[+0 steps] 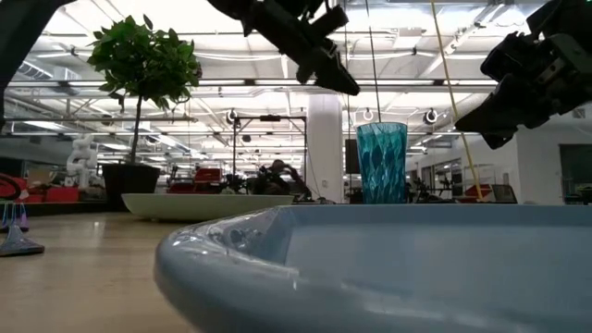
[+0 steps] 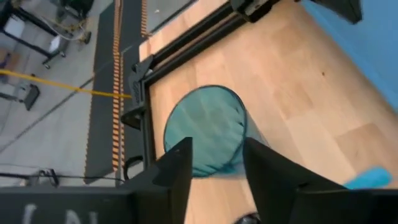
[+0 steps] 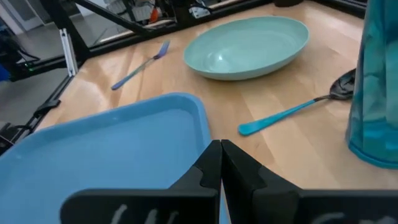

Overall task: Pick and place plate/cup/fork/spoon on tray
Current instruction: Put the glass cup into the food tray

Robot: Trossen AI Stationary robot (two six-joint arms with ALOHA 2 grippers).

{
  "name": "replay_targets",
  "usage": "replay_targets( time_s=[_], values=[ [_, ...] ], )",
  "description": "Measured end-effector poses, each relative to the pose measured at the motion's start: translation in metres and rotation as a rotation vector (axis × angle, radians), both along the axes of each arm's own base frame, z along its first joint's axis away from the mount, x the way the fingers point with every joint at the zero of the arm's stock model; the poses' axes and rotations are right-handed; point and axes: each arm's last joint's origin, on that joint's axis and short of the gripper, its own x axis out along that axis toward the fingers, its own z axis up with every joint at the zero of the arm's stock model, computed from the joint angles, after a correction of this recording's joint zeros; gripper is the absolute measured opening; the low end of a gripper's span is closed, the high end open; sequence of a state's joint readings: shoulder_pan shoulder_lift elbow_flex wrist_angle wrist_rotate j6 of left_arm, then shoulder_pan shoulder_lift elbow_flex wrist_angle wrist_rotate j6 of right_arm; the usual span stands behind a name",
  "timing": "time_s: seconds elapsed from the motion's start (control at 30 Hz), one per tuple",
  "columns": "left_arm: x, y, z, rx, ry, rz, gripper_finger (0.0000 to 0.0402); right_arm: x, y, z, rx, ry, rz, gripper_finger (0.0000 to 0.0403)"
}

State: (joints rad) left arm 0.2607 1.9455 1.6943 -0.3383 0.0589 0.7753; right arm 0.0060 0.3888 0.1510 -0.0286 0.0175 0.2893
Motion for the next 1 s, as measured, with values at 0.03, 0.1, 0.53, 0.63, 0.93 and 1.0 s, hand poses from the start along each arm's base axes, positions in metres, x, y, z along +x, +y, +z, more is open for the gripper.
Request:
replay_targets(
  time_s=[0.03,0.1,0.53,0.63,0.93,1.0],
  values=[
    [0.002,0.000,-0.005,0.006,0.016,-0.021,0.0161,0.000,0.000,0.000,-0.005,-0.003,0.014,0.0000],
    [0.005,0.000,-0.013,0.015,0.029,-0.071,0.0169,0.000,0.001,0.000,-0.005,-0.003,0.026,0.0000],
    [0.024,0.004,-0.048,0.128,0.059,-0.188,0.0173,0.000,0.001,0.000,0.014,-0.001,0.024,0.0000],
    [0.024,0.004,-0.045,0.137,0.040,-0.189,0.0172,0.000,0.001,0.000,0.015,0.002,0.024,0.0000],
    [0.020,0.016,-0.050,0.170,0.078,-0.257,0.0167,0.000,0.001,0.000,0.021,0.002,0.022,0.0000],
    [0.019,0.016,-0.051,0.178,0.080,-0.278,0.0152,0.000,0.001,0.000,0.021,0.002,0.022,0.0000]
  ],
)
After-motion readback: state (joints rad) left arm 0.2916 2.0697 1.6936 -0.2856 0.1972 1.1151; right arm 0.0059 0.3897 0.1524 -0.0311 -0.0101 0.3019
